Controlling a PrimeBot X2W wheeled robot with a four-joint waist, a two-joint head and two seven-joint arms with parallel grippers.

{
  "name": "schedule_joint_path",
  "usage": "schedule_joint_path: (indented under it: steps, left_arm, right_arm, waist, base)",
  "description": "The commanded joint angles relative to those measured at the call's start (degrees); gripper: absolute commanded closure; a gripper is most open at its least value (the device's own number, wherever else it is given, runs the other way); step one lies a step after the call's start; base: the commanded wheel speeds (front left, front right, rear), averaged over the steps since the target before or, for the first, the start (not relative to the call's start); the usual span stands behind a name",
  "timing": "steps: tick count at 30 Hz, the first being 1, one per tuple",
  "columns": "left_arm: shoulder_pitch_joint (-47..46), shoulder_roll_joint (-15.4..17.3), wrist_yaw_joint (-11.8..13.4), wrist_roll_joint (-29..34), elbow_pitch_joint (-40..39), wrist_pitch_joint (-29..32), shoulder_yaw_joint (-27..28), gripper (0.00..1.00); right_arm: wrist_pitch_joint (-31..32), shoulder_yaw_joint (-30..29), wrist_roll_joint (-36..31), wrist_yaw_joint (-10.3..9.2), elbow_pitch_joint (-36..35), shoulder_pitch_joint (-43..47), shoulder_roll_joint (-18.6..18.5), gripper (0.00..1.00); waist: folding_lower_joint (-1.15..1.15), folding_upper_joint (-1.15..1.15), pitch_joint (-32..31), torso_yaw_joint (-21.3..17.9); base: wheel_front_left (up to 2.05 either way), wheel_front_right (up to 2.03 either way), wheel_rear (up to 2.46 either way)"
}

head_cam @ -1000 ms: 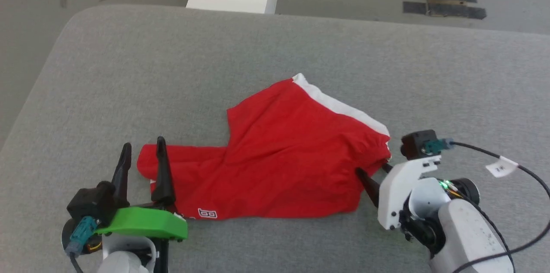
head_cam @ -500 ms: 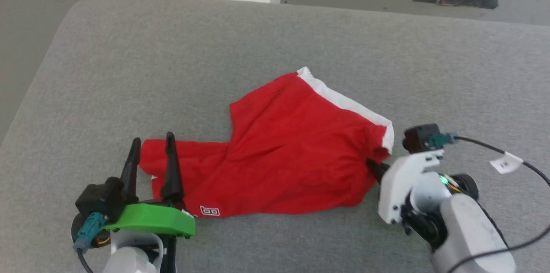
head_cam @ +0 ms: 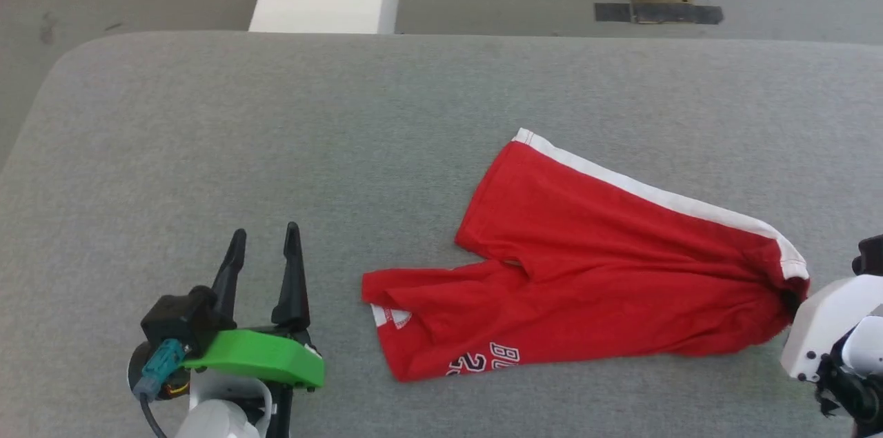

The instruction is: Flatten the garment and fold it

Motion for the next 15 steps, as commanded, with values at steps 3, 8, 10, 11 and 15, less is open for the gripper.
schedule_joint_path:
  steps: [3, 8, 10, 11, 15]
  left_arm:
    - [-0.7, 0.6, -0.4, -0.7, -0.2, 1.5, -0.1, 0.0]
    - [-6.2, 0.5, -0.8, -1.6, 0.4, 6.5, -1.4, 0.0]
    - [-10.2, 0.1, -1.0, -1.8, 2.3, 9.9, -2.5, 0.0]
    - [-12.6, -0.1, -1.1, -1.7, 3.6, 12.3, -3.3, 0.0]
    - [-20.9, -1.8, -0.7, -2.9, 10.2, 22.0, -5.6, 0.0]
  right_arm:
    - [-4.7, -3.6, 0.6, -0.09, -3.0, -0.1, 3.3, 0.0]
    - [-11.8, -10.5, 2.3, -0.09, -8.5, 1.3, 5.5, 0.0]
    - [-13.5, -11.5, 4.7, -0.09, -9.2, 2.5, 5.6, 0.0]
    - [-14.1, -11.1, 5.9, -0.09, -9.2, 3.2, 5.6, 0.0]
    - [-15.8, -8.0, 8.8, -0.09, -9.1, 4.8, 5.6, 0.0]
  waist:
    - [0.0, 0.0, -0.3, -2.2]
    - [0.0, 0.0, 0.1, -4.4]
    - [0.0, 0.0, 0.4, -5.4]
    - [0.0, 0.0, 0.7, -6.1]
    - [0.0, 0.0, 1.6, -9.3]
  base:
    - [0.0, 0.0, 0.0]
    - [0.0, 0.0, 0.0]
    - [0.0, 0.0, 0.0]
    - [0.0, 0.0, 0.0]
    - [0.0, 0.0, 0.0]
